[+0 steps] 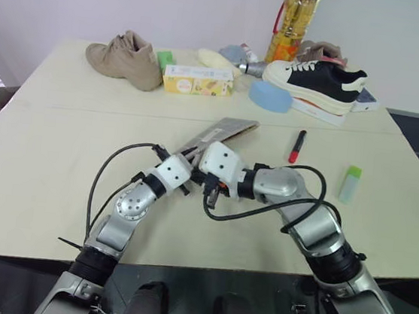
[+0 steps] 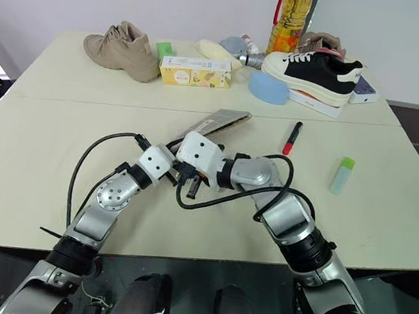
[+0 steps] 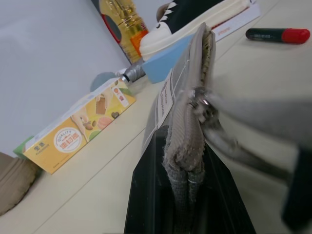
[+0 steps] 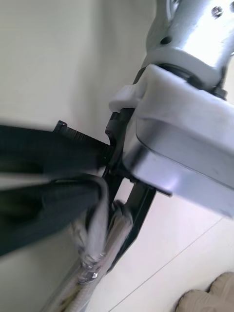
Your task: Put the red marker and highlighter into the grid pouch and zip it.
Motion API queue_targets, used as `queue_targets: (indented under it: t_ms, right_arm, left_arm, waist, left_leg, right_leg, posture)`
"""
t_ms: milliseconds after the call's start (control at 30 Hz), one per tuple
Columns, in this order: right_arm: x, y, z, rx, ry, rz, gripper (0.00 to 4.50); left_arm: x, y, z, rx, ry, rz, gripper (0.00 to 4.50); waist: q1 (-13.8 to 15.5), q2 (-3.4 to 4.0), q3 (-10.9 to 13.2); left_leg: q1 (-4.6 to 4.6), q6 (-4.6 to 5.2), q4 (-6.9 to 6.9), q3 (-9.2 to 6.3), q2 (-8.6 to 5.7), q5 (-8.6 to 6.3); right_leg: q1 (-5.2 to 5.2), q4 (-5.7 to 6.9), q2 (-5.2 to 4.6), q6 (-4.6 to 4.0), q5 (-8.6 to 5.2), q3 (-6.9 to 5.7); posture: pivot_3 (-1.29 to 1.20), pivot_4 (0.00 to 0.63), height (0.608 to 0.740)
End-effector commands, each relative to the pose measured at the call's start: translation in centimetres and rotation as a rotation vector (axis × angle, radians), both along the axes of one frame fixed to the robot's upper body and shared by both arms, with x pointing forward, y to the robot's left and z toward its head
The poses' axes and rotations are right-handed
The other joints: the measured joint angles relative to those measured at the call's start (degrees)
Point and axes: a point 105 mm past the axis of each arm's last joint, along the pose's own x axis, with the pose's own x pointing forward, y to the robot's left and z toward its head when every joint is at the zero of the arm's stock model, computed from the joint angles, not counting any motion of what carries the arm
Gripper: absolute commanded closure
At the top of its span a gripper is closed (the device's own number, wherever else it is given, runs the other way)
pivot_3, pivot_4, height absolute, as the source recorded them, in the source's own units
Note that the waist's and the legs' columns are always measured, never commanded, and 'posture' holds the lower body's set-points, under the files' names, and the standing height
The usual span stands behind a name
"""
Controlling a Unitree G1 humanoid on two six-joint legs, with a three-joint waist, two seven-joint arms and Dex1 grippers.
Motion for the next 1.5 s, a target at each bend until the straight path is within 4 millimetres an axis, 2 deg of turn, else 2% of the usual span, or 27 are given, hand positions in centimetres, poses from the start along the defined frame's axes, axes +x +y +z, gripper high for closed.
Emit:
queue_targets:
  t_ms: [33, 67, 100, 167, 233, 267, 367, 467, 733, 767, 833, 1033, 1133, 1233, 1400, 1500]
  right_arm:
    - [1.0, -3.3, 2.4, 0.065, -0.032, -0.102, 2.05]
    - [1.5, -4.1, 2.6, 0.077, -0.024, -0.141, 1.48]
    - [2.3, -5.9, 2.5, 0.086, -0.005, -0.211, 1.07]
    - [4.1, -9.7, 2.0, 0.103, 0.023, -0.385, 1.07]
    - [6.8, -14.4, 0.8, 0.118, 0.069, -0.653, 1.07]
    - [7.5, -15.8, 0.2, 0.151, 0.118, -0.738, 1.07]
    - [9.2, -18.2, -0.8, 0.206, 0.129, -0.915, 0.17]
    - [10.6, -20.2, -1.3, 0.201, 0.046, -1.090, 0.07]
    - [12.7, -20.0, -3.3, 0.302, 0.136, -1.258, 0.07]
    - [12.9, -20.3, -3.6, 0.318, 0.157, -1.293, 0.30]
    - [13.2, -20.6, -4.0, 0.333, 0.185, -1.334, 0.91]
    - [13.4, -20.7, -4.0, 0.306, 0.163, -1.337, 4.02]
    - [13.3, -19.6, -2.6, 0.293, 0.103, -1.233, 4.14]
    - [11.7, -17.0, 0.8, 0.190, -0.105, -0.911, 4.14]
    - [7.4, -14.7, 2.3, 0.059, -0.204, -0.535, 4.14]
    - [6.2, -14.3, 2.1, 0.015, -0.199, -0.461, 4.14]
  left_arm:
    - [-0.3, 1.1, 0.8, 0.041, -0.057, 0.015, 4.50]
    - [-0.4, 1.3, 0.7, 0.054, -0.059, 0.015, 4.50]
    - [-0.5, 1.7, 0.5, 0.065, -0.056, 0.021, 4.50]
    - [-0.7, 2.6, 0.1, 0.077, -0.047, 0.039, 4.50]
    - [-1.0, 3.3, -0.2, 0.098, -0.040, 0.044, 4.50]
    - [-1.2, 3.4, -0.4, 0.111, -0.039, 0.038, 4.50]
    - [-1.4, 3.4, -0.6, 0.107, -0.033, 0.033, 4.50]
    - [-1.6, 3.0, -0.9, 0.117, -0.028, 0.017, 4.50]
    - [-1.8, 2.0, -0.9, 0.103, -0.030, -0.010, 4.50]
    - [-1.8, 1.9, -0.9, 0.101, -0.030, -0.013, 4.50]
    - [-1.8, 1.7, -0.9, 0.098, -0.032, -0.016, 4.50]
    - [-1.9, 2.0, -0.8, 0.088, -0.035, -0.003, 4.50]
    - [-1.9, 2.3, -0.7, 0.079, -0.038, 0.007, 4.50]
    - [-1.7, 2.9, 0.3, 0.016, -0.050, 0.027, 4.50]
    - [-1.7, 3.1, 1.3, -0.027, -0.062, 0.008, 4.50]
    - [-1.6, 3.0, 1.5, -0.025, -0.065, -0.007, 4.50]
  waist:
    - [0.05, -0.01, 0.01]
    - [0.02, -0.01, 0.01]
    - [-0.02, -0.01, 0.00]
    - [-0.03, -0.01, 0.01]
    - [-0.09, -0.01, 0.01]
    - [-0.12, -0.01, 0.00]
    - [-0.22, 0.00, 0.01]
    - [-0.40, 0.00, 0.01]
    - [-0.13, 0.02, 0.02]
    - [-0.05, 0.02, 0.02]
    - [-0.08, 0.02, 0.02]
    - [-0.18, 0.03, 0.02]
    - [-0.20, 0.03, 0.02]
    - [-0.04, 0.09, 0.06]
    - [-0.06, 0.11, 0.07]
    - [-0.19, 0.10, 0.07]
  left_leg:
    - [0.00, 0.00, 0.00, -0.02, 0.00, 0.00]
    - [0.00, 0.00, 0.00, 0.00, 0.00, 0.00]
    - [0.01, 0.00, -0.01, 0.01, 0.00, 0.00]
    - [0.01, 0.00, -0.03, 0.02, 0.02, 0.00]
    - [0.01, 0.00, -0.03, 0.03, 0.02, 0.00]
    - [0.03, 0.00, -0.03, 0.05, 0.03, 0.00]
    - [0.03, 0.00, -0.04, 0.11, 0.02, 0.00]
    - [0.03, 0.00, -0.08, 0.15, 0.02, 0.00]
    - [0.01, 0.00, -0.06, 0.24, 0.02, 0.00]
    - [0.01, 0.00, -0.06, 0.26, 0.02, 0.00]
    - [0.00, 0.00, -0.06, 0.28, 0.02, 0.00]
    - [0.01, 0.00, -0.08, 0.32, 0.02, 0.00]
    - [0.01, 0.00, -0.08, 0.32, 0.03, 0.00]
    - [-0.05, 0.01, -0.09, 0.30, 0.03, 0.00]
    - [-0.06, 0.06, -0.08, 0.29, 0.01, -0.03]
    - [0.00, 0.05, -0.04, 0.27, 0.02, -0.03]
  right_leg:
    - [0.02, -0.01, -0.01, 0.00, 0.00, -0.01]
    - [0.02, -0.01, -0.03, 0.00, 0.00, 0.00]
    - [0.01, -0.01, -0.05, 0.00, 0.00, 0.00]
    - [0.01, -0.02, -0.06, 0.00, 0.00, 0.00]
    - [0.01, -0.02, -0.07, -0.01, 0.00, 0.01]
    - [0.02, -0.02, -0.08, -0.01, 0.00, 0.02]
    - [-0.02, -0.01, -0.08, -0.02, 0.01, 0.05]
    - [-0.08, -0.01, -0.01, -0.02, 0.01, 0.11]
    - [-0.09, 0.00, 0.01, 0.04, 0.03, 0.19]
    - [-0.10, -0.01, 0.01, 0.04, 0.03, 0.20]
    - [-0.10, -0.01, 0.00, 0.04, 0.03, 0.21]
    - [-0.12, -0.01, -0.01, 0.05, 0.04, 0.25]
    - [-0.12, -0.01, 0.00, 0.05, 0.04, 0.26]
    - [-0.17, -0.02, -0.01, 0.07, 0.04, 0.28]
    - [-0.17, -0.06, 0.02, 0.13, 0.03, 0.33]
    - [-0.08, -0.06, 0.04, 0.14, 0.04, 0.32]
  posture:
    - [0.00, 0.150, 0.740]
    - [0.00, 0.150, 0.740]
    - [0.00, 0.150, 0.740]
    - [0.00, 0.150, 0.740]
    - [0.00, 0.150, 0.740]
    - [0.00, 0.150, 0.740]
    - [0.00, 0.150, 0.740]
    - [0.00, 0.150, 0.740]
    - [0.00, 0.150, 0.740]
    - [0.00, 0.150, 0.740]
    - [0.00, 0.150, 0.740]
    - [0.00, 0.150, 0.740]
    - [0.00, 0.150, 0.740]
    - [0.00, 0.150, 0.740]
    - [0.00, 0.150, 0.740]
    - [0.00, 0.150, 0.740]
